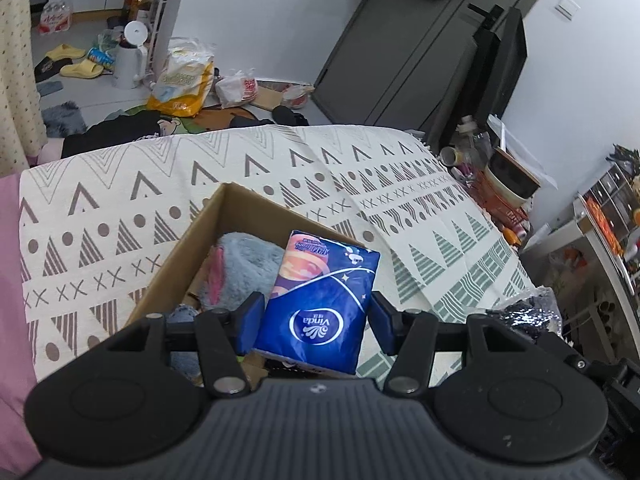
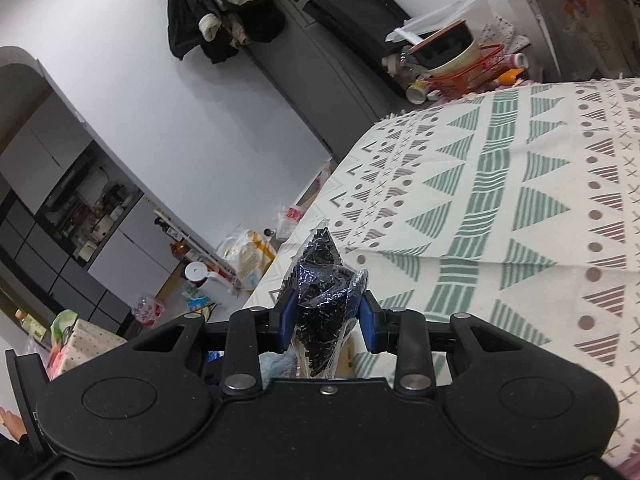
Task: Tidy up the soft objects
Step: 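Carry the tissue pack and black wrapped item over the cardboard box, then drop the tissue pack and black item into the box by opening both grippers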
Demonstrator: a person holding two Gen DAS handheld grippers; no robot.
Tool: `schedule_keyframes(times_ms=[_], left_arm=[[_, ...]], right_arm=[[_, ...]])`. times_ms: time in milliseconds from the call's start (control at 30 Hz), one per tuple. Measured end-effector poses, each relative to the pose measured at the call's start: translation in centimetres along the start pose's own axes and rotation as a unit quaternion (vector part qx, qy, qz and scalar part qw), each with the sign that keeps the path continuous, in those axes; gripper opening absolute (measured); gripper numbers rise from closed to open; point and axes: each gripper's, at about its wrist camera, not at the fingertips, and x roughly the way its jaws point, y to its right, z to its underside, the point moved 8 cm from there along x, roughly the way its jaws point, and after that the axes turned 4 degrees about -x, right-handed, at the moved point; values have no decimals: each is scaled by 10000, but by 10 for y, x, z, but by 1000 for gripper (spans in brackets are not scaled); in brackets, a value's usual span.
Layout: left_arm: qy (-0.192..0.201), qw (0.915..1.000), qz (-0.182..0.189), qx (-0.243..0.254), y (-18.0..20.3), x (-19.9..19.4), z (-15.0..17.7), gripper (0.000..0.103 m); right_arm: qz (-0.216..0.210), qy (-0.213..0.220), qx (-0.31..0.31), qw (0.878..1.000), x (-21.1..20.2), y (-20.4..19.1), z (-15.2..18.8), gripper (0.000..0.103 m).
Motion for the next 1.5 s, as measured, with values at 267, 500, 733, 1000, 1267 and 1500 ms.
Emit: schedule_keyframes(times_ms=[267, 500, 733, 1000, 1267, 1500], left_arm=[[-225, 9995, -61, -203, -15, 8, 1, 55], [-441, 9987, -24, -271, -18, 11, 5, 67], [-345, 9977, -74, -582, -30, 12, -2, 72], [-355, 9970, -119, -681, -39, 17, -6, 72], [-403, 9971, -140, -638, -36, 21, -5, 72], [-385, 9984, -367, -210, -22, 22, 7, 79]], right_arm=[[-148, -116, -37, 9998, 21, -22, 9, 32], [-247, -286, -55, 9993, 38, -37, 19, 32], [-270, -442, -131, 9986, 58, -55, 25, 33], [-172, -411, -161, 9989, 76, -65, 21, 52], [-1, -394, -249, 9989, 58, -53, 22, 53], [200, -393, -267, 9987, 27, -29, 20, 56]])
